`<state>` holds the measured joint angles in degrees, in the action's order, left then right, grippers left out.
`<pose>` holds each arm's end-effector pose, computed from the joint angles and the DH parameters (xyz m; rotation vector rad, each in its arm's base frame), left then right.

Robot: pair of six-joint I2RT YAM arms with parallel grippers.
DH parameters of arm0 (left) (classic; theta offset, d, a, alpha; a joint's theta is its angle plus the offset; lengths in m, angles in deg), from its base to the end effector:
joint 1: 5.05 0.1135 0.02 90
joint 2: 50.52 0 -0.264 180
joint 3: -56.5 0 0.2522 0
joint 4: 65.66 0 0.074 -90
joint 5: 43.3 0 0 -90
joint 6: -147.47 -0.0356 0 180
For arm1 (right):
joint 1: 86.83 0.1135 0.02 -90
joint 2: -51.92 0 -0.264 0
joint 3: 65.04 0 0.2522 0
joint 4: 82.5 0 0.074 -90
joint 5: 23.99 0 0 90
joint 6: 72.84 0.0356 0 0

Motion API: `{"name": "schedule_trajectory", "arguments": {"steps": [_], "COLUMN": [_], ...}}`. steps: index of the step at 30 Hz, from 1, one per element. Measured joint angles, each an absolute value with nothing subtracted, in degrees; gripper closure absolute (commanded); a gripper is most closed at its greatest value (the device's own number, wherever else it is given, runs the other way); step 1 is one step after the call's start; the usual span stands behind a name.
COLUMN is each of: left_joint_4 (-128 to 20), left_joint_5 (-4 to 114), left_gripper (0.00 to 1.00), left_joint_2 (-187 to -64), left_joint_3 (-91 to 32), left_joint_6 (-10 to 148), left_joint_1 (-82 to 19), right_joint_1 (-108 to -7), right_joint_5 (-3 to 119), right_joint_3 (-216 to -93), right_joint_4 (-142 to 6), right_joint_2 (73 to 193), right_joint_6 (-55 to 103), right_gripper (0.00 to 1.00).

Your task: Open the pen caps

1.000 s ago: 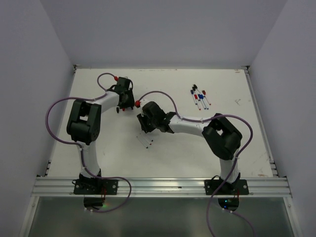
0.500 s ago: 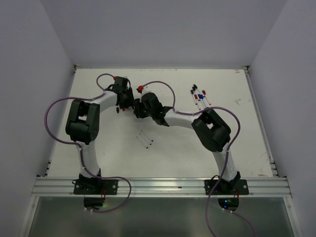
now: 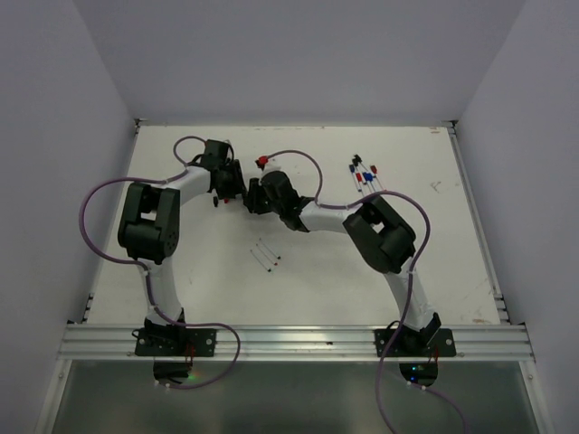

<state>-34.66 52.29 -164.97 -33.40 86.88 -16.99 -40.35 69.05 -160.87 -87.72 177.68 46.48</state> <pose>0.4108 -0.0904 0.1588 -0.3537 2.5597 -0.4008 0.3404 0.3557 0.1561 -0.2769 2.0733 0.7792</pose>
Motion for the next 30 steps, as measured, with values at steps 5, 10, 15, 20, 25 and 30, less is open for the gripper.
{"name": "schedule_trajectory", "arguments": {"steps": [5, 10, 15, 20, 25, 30], "left_joint_4": [-34.62, -34.18, -33.79, -33.81, -34.31, -34.44], "left_joint_5": [52.50, 53.14, 53.86, 52.85, 47.50, 42.80], "left_gripper": [0.51, 0.50, 0.49, 0.55, 0.60, 0.59], "left_joint_2": [-164.75, -163.88, -160.12, -152.34, -141.96, -133.81], "left_joint_3": [-33.31, -33.34, -33.62, -33.66, -32.64, -30.52], "left_joint_6": [86.92, 87.49, 88.45, 89.50, 89.83, 89.85], "left_joint_1": [-16.97, -16.95, -16.95, -16.95, -16.95, -16.66], "right_joint_1": [-41.05, -43.19, -45.72, -45.86, -45.42, -45.35], "right_joint_5": [68.97, 67.96, 66.85, 64.73, 63.28, 61.40], "right_joint_3": [-159.71, -155.80, -159.71, -168.56, -173.79, -178.42], "right_joint_4": [-88.01, -84.60, -76.23, -72.12, -70.13, -68.69], "right_joint_2": [177.20, 174.59, 174.92, 178.94, 183.23, 187.34], "right_joint_6": [46.50, 46.68, 44.80, 43.33, 43.29, 43.97], "right_gripper": [0.70, 0.70, 0.76, 0.90, 0.93, 0.92]}}
